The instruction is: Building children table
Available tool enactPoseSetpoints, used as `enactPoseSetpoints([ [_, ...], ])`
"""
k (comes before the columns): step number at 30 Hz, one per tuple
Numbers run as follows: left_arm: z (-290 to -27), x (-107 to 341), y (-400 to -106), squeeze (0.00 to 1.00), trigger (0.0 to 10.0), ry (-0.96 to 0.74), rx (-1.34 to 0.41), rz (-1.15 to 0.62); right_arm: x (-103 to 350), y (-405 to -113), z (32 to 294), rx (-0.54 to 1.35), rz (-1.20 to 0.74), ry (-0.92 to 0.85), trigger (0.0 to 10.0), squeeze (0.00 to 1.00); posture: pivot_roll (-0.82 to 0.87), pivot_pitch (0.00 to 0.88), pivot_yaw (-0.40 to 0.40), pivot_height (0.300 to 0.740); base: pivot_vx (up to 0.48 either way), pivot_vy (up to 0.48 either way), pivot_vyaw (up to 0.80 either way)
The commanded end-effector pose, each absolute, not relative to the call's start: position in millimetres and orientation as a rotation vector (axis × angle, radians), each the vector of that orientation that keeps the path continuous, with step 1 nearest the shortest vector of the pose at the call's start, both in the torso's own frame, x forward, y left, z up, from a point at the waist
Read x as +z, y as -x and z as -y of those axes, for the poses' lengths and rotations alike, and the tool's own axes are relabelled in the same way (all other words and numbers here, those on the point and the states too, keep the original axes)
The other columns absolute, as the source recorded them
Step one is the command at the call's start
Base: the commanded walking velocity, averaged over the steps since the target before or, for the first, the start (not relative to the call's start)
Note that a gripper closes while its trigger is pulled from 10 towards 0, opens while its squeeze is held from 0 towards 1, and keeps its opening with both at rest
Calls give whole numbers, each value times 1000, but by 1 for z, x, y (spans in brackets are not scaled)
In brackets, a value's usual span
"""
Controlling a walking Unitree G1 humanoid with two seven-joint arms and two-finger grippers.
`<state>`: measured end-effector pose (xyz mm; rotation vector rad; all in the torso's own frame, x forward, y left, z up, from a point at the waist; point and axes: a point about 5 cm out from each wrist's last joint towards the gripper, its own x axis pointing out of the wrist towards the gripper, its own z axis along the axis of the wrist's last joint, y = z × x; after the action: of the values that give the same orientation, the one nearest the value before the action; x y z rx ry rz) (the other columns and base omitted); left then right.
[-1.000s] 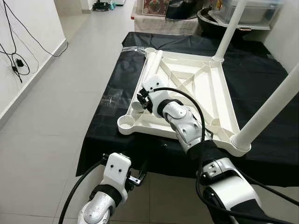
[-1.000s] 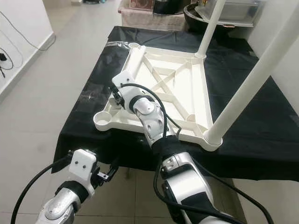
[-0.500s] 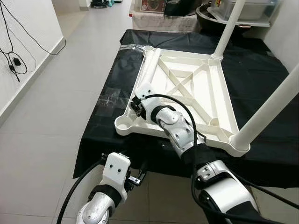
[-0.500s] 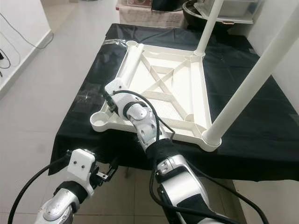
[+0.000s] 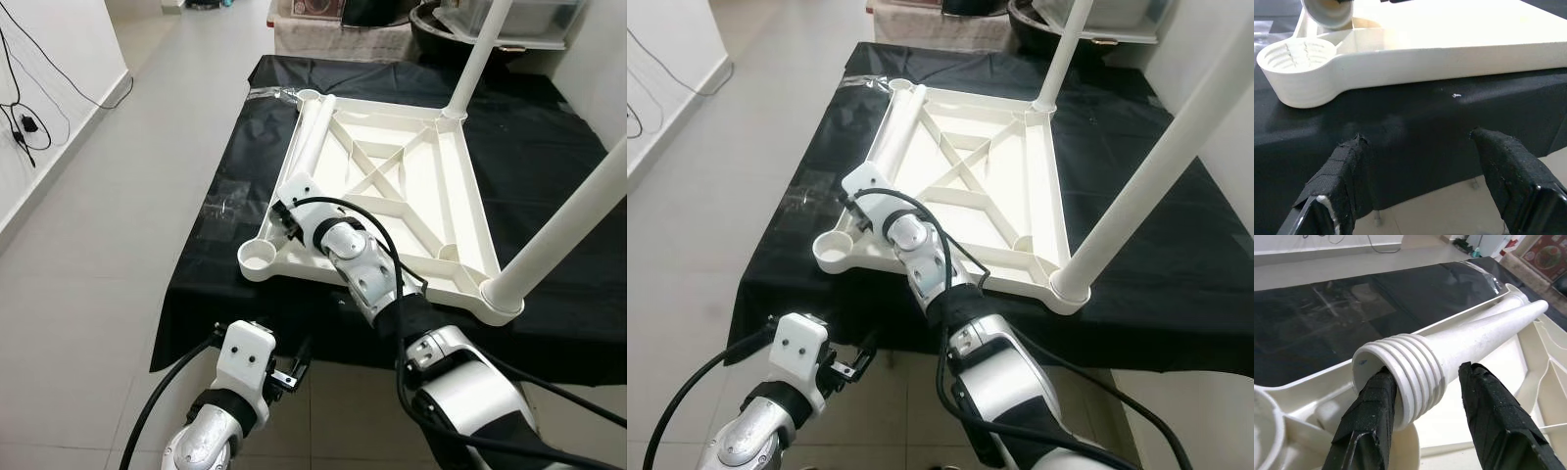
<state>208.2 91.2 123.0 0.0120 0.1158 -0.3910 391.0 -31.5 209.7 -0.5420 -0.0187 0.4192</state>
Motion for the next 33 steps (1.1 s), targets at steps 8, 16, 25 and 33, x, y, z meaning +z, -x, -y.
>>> enactPoseSetpoints([
  [8, -88, 124, -205, 0, 10000, 6, -393, -129, 197, -390, 28, 377, 9, 601, 10000, 0, 105, 211, -97, 740, 0, 0, 0],
  [16, -88, 126, -204, 0, 10000, 12, -390, -130, 195, -392, 30, 293, 9, 579, 10000, 0, 104, 218, -97, 740, 0, 0, 0],
  [25, -86, 126, -203, 0, 10000, 18, -392, -134, 205, -391, 24, 206, 2, 375, 10000, 0, 108, 219, -98, 740, 0, 0, 0],
  [33, -86, 125, -203, 0, 10000, 19, -392, -136, 207, -391, 19, 199, -40, 277, 10000, 0, 107, 211, -100, 740, 0, 0, 0],
])
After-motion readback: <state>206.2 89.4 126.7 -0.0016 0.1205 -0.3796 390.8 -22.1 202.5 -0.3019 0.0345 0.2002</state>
